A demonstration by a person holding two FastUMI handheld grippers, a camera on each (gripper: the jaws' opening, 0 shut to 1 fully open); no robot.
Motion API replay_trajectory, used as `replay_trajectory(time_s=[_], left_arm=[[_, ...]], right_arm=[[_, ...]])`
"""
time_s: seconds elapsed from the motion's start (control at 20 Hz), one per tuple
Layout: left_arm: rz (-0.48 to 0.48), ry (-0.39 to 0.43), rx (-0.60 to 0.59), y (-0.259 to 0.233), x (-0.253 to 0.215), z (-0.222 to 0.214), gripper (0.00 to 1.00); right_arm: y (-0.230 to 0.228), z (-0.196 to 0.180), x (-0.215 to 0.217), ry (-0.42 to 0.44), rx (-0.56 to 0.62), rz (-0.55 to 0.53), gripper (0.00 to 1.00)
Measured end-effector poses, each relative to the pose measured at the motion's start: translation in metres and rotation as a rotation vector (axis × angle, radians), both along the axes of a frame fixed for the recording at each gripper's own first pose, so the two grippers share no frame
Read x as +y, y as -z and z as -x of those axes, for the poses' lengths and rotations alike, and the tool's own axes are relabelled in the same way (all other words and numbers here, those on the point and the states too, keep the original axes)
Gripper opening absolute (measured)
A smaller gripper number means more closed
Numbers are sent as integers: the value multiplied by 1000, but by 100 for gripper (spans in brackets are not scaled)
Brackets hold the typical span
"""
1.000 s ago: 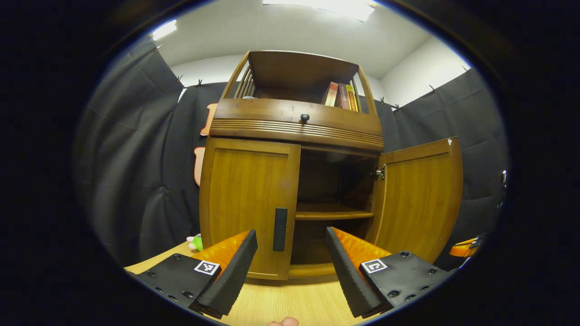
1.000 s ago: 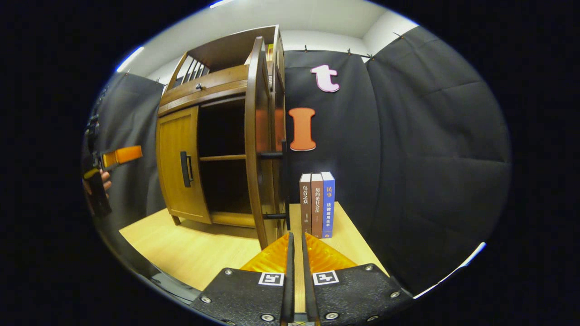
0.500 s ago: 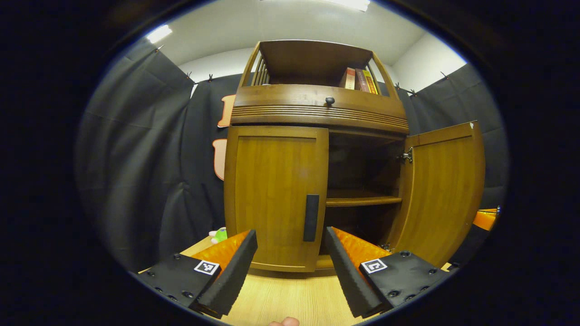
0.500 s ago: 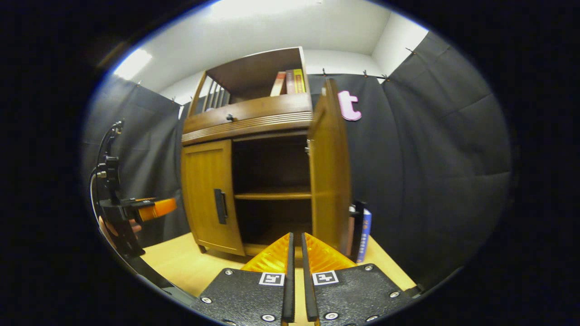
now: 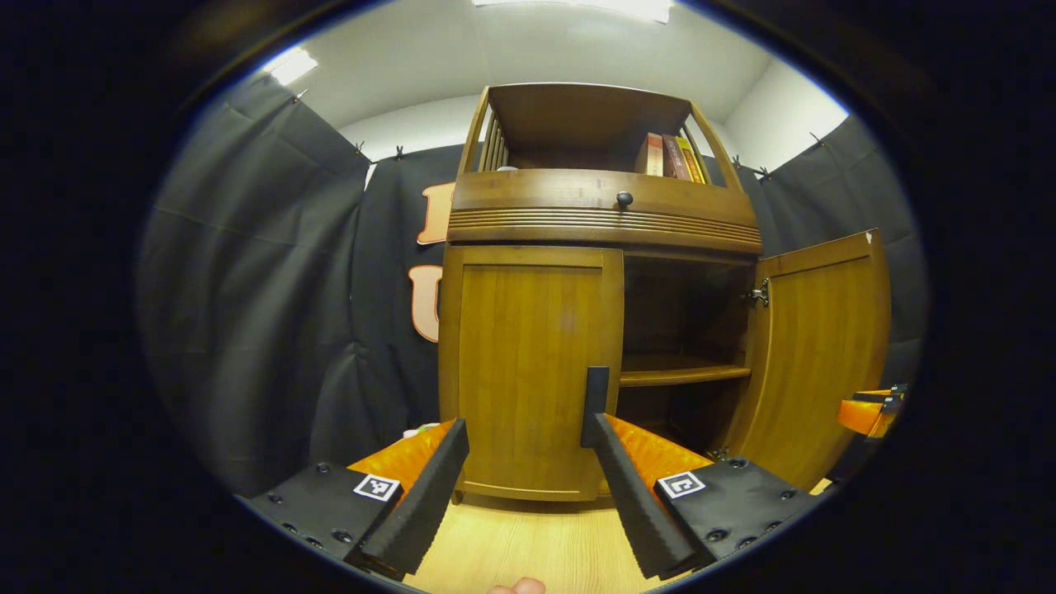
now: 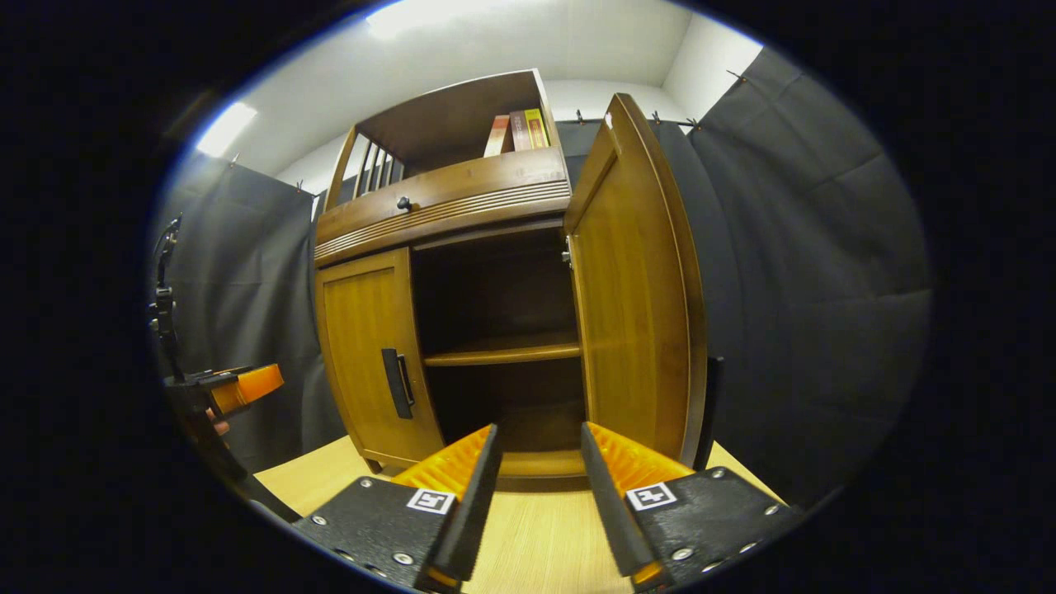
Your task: Open the right door of the double-door shoe cabinet with the right hand, and open the left door with the left hand.
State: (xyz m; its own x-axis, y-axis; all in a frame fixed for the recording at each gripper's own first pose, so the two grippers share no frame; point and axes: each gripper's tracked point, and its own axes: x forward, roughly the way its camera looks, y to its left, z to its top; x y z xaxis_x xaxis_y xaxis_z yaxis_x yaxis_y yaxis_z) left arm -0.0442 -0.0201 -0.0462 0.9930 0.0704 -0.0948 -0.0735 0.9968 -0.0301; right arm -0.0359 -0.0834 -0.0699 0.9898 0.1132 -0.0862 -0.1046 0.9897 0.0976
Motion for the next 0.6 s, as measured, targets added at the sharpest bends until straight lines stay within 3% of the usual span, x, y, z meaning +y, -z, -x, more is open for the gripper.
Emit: replay_trajectory(time_s=[0.1,0.2,0.25,0.3,0.4,0.45,0.5,0.6], left_arm=[[43,56,13,3,-15,-17,98],[87,99,17,4,-25,-36,98],[97,113,20,5,-30,-45,99],[98,123,21,5,-34,-55,98],[98,144,9,4,-43,-76,97],[92,152,8,6,-47,-88,98],[81,150,8,8,-49,-100,98],[36,108,8,18,-45,-124,97]], right_arm=[[6,1,-7,30,3,44,75],[12,7,-3,17,17,56,84],[9,11,-1,5,12,48,100],[6,14,1,-1,0,32,92],[4,18,0,1,1,9,92],[3,21,-1,-1,3,6,100],[2,25,-1,-6,5,7,100],[-1,31,-3,-8,0,16,100]])
